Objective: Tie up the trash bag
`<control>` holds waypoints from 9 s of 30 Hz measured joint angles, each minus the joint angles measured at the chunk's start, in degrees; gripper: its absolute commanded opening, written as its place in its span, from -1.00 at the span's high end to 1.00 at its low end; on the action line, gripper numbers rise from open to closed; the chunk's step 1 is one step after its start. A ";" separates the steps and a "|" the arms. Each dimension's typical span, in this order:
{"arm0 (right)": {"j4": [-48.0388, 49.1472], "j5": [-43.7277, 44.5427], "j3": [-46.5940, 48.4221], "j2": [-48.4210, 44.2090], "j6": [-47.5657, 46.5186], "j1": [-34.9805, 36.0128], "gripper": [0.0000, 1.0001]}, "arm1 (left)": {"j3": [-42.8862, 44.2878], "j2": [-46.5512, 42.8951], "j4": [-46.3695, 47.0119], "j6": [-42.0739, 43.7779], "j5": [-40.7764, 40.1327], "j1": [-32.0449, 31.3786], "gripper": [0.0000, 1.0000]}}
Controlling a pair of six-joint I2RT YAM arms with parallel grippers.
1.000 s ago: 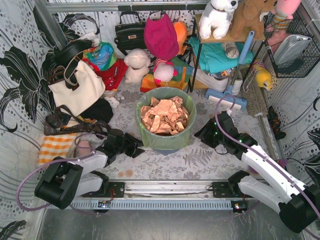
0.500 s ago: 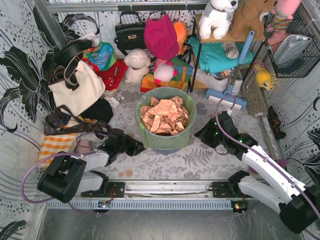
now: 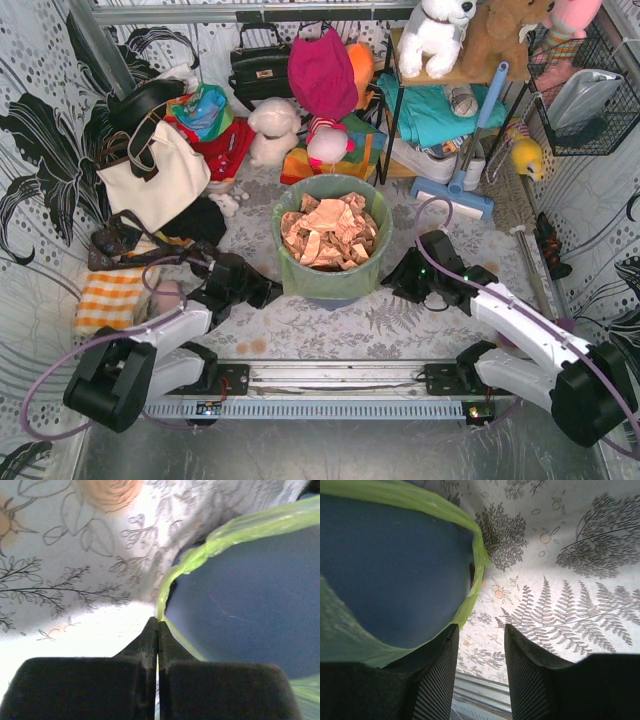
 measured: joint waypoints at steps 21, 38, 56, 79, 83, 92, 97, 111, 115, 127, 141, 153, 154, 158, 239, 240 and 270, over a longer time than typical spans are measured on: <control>15.69 -2.08 -3.19 15.08 1.62 -1.60 0.30 | 7.30 -3.91 -12.28 13.46 -2.80 0.26 1.00; 28.52 -6.99 -3.21 25.97 0.83 -4.20 0.39 | 7.85 -6.91 -13.33 15.26 -2.64 0.28 1.00; 30.60 -6.56 -5.09 24.85 2.38 -4.31 1.00 | 7.93 -10.10 -17.57 15.30 -5.22 0.31 1.00; 22.12 -0.39 1.16 -14.73 -3.28 -4.83 1.00 | 22.58 -31.95 -26.25 23.43 -13.86 0.31 1.00; 22.56 -0.98 1.75 -18.80 -4.81 -4.83 1.00 | 22.53 -36.81 -25.29 25.64 -13.79 0.31 1.00; 20.72 -1.07 1.01 -22.34 -6.14 -4.83 1.00 | 19.96 -37.88 -29.05 23.17 -17.59 0.31 0.35; 18.95 -0.87 -0.37 -21.88 -6.14 -4.83 1.00 | 16.35 -30.23 -30.86 19.47 -17.77 0.33 -0.01; 18.88 -0.92 -2.36 -18.14 -6.56 -4.83 1.00 | 2.97 -17.90 -11.04 14.71 -5.11 0.31 -0.20; 18.88 -0.92 -2.36 -18.14 -6.54 -4.83 1.00 | 2.03 -12.85 -5.46 14.45 -3.02 0.31 -0.16; 18.86 -0.92 -2.45 -18.14 -6.54 -4.83 1.00 | 1.73 -0.20 4.33 15.30 1.38 0.33 0.05; 17.14 0.22 -4.00 -19.52 -6.51 -4.83 1.00 | 2.60 1.99 2.05 17.94 1.18 0.31 1.00; 14.10 1.53 -3.61 -21.42 -6.32 -4.83 1.00 | 12.17 -22.60 -19.82 23.06 -9.01 0.31 1.00; 14.10 1.51 -3.61 -21.88 -6.32 -4.83 1.00 | 13.14 -23.85 -20.33 23.61 -9.27 0.31 1.00; 14.23 1.46 -3.37 -24.26 -6.27 -4.83 1.00 | 17.27 -27.19 -21.66 25.70 -9.53 0.31 1.00; 8.00 -6.43 -1.03 -15.39 2.10 -4.83 1.00 | 33.03 -28.52 -32.41 35.06 4.63 0.37 1.00; 6.56 -5.38 -0.79 -16.85 2.01 -4.83 1.00 | 33.03 -28.76 -33.70 35.45 5.03 0.37 1.00; 22.62 -13.88 26.12 -1.79 -8.26 -4.68 1.00 | 51.71 -14.14 -25.55 34.07 11.74 0.31 1.00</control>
